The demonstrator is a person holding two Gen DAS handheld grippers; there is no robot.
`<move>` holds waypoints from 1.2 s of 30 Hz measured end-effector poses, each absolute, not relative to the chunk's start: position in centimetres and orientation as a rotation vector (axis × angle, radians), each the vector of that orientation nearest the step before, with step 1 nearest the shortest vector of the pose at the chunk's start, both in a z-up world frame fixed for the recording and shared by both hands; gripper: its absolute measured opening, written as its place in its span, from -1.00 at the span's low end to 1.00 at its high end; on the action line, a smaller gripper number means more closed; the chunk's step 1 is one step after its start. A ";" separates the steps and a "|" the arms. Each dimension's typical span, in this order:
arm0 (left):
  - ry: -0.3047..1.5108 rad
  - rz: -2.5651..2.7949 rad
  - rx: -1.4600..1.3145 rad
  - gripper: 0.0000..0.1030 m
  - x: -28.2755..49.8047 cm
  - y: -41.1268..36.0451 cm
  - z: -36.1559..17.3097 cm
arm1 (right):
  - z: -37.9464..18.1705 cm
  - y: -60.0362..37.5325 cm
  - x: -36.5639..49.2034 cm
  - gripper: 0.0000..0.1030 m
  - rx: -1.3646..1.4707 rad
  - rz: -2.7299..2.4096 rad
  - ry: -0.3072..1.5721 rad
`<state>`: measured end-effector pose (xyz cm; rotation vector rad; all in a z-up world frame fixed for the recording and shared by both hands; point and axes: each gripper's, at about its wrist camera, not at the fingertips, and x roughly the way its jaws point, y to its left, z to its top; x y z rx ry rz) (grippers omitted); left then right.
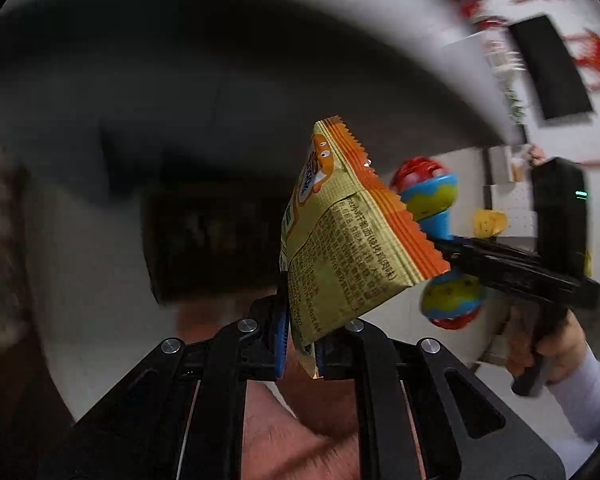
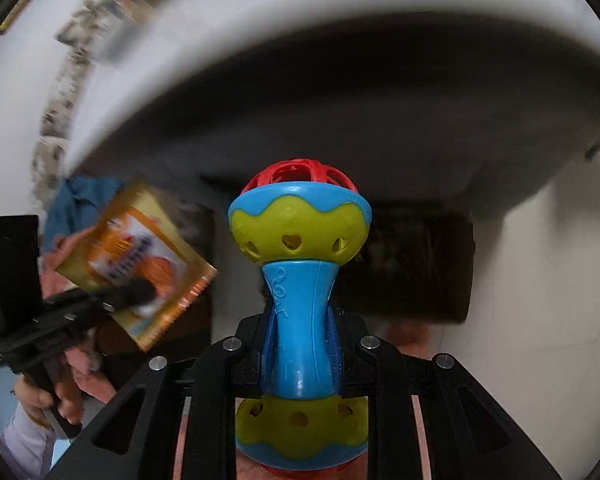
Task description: Collect trash
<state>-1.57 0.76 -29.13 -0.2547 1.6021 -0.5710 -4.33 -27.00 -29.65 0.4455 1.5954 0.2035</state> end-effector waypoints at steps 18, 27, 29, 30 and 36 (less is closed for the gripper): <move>2.007 -0.127 0.102 0.57 -1.4 -4.1 -54.5 | -49.8 -27.4 -3.9 0.71 0.459 0.031 1.805; 1.841 -0.215 0.206 0.57 -3.7 -3.7 -41.0 | -37.7 -29.8 -6.2 0.90 0.492 0.043 1.712; 1.736 -0.231 0.237 0.57 -3.5 -4.2 -36.0 | -34.0 -30.1 -6.1 0.90 0.481 0.052 1.651; 1.679 -0.241 0.226 0.57 -3.0 -4.4 -33.2 | -31.6 -30.3 -5.8 0.90 0.478 0.062 1.603; 1.396 -0.223 0.115 0.57 0.4 -4.7 -19.7 | -19.4 -31.0 -2.9 0.90 0.449 0.088 1.351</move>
